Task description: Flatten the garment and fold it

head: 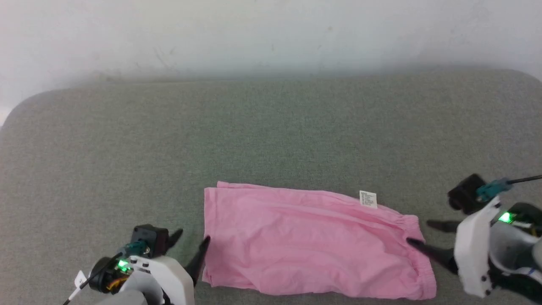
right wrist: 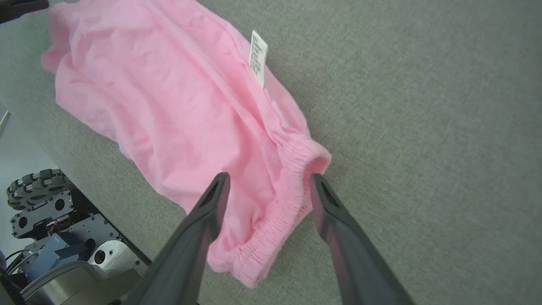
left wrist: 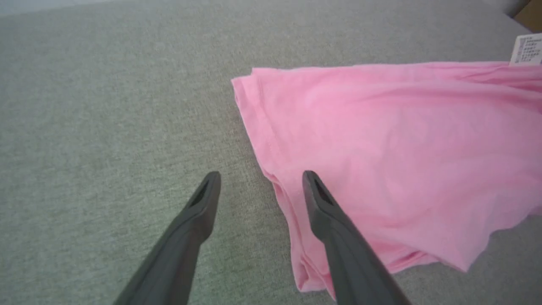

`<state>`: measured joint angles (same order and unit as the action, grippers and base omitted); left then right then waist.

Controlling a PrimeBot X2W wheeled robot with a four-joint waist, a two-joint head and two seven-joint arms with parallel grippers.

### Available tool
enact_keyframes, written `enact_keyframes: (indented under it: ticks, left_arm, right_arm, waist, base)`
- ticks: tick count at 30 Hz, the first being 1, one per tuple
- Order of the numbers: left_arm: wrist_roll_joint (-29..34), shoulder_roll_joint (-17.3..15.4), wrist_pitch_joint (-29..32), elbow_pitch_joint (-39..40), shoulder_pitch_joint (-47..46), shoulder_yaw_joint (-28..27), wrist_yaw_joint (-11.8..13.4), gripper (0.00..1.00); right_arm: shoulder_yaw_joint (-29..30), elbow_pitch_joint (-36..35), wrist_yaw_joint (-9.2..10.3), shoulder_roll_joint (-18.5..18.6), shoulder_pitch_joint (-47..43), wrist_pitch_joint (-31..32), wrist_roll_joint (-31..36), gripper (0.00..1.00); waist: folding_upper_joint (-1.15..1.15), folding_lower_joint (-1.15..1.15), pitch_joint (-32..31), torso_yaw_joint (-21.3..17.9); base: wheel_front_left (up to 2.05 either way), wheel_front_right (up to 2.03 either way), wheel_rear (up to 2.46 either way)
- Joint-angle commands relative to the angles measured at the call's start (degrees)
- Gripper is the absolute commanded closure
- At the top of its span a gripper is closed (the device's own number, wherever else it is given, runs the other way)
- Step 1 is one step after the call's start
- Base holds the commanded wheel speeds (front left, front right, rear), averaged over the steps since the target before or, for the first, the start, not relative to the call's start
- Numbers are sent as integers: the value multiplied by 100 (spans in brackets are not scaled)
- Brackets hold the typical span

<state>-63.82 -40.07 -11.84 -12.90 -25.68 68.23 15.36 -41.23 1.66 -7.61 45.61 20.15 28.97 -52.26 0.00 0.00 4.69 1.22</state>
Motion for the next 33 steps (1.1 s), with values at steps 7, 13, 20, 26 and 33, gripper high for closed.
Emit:
enact_keyframes:
  ticks: [7, 13, 20, 26, 33]
  left_arm:
    - [1120, 47, -311, 579, 299, -1168, 951, 0]
    - [2580, 383, -314, 1253, 1101, -2515, 1689, 0]
    - [3963, 945, -315, 1630, 1845, -3661, 1810, 0]
    - [4672, 1580, -315, 1770, 2213, -4426, 1557, 0]
    - [5169, 2253, -316, 1693, 2405, -5223, 955, 0]
  right_arm:
    - [919, -603, 12, 377, -331, 230, 242, 0]
    - [1495, -642, 12, 264, -815, 760, 385, 0]
    - [1936, -243, 12, -379, -1200, 1062, 583, 0]
    - [2123, 419, 12, -1059, -1187, 1051, 768, 0]
    - [1831, 1367, 12, -1578, -1098, 924, 982, 0]
  waist:
    - [0, 0, -133, 103]
    - [0, 0, -69, 164]
    - [0, 0, 133, 253]
    - [0, 0, 330, 321]
    - [0, 0, 469, 365]
  base:
    - [0, 0, 0]
    - [0, 0, 0]
    - [0, 0, 0]
    - [0, 0, 0]
    - [0, 0, 0]
